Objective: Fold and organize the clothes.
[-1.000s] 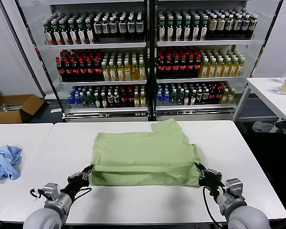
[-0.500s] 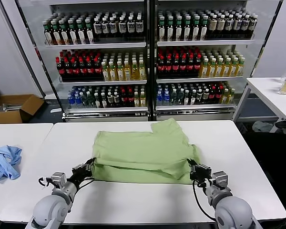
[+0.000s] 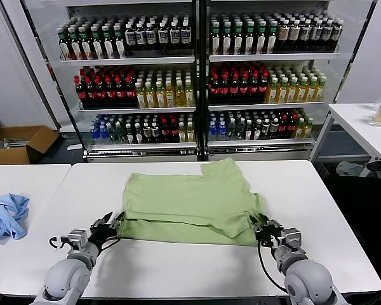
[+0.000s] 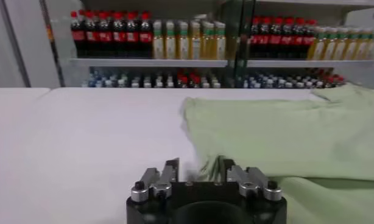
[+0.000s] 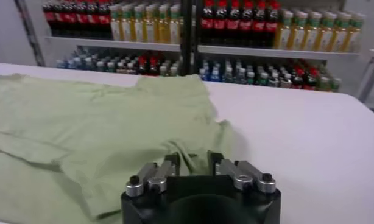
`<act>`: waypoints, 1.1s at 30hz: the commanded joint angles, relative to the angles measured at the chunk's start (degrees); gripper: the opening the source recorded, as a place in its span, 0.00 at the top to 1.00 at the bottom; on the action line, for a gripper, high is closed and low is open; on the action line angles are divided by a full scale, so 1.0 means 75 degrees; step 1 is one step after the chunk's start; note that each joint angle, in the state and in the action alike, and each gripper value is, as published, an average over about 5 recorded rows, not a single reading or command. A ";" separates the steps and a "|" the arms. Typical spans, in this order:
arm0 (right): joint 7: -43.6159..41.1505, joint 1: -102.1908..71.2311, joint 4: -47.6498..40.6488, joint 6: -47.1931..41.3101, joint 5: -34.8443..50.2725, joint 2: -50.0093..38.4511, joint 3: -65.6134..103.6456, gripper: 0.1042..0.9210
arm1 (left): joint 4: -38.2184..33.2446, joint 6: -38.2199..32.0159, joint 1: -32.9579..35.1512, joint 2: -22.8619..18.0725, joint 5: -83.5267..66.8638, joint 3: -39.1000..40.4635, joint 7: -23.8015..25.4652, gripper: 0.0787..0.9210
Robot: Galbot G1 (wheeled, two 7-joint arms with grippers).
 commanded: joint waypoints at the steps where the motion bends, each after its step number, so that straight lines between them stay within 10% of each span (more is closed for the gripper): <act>1: 0.0082 -0.0873 0.0697 -0.0036 0.0151 -0.0250 0.0520 0.33 | -0.1729 0.0205 0.0933 0.0199 -0.0853 -0.0265 -0.0470 0.43; 9: 0.0253 -0.1188 0.0730 -0.0001 -0.0093 0.0278 -0.0010 0.13 | -0.1259 0.1024 0.1212 0.0049 -0.0534 -0.0115 -0.0651 0.16; 18: 0.0737 -0.1060 0.0490 -0.0137 -0.0019 0.0406 -0.0222 0.12 | -0.1130 0.1075 0.1112 0.0053 -0.0485 -0.0081 -0.0588 0.12; 33: 0.0545 -0.0793 0.0110 0.0125 0.0138 0.0574 -0.0246 0.58 | -0.0706 0.1049 0.0784 0.0013 -0.0164 0.0006 -0.0471 0.45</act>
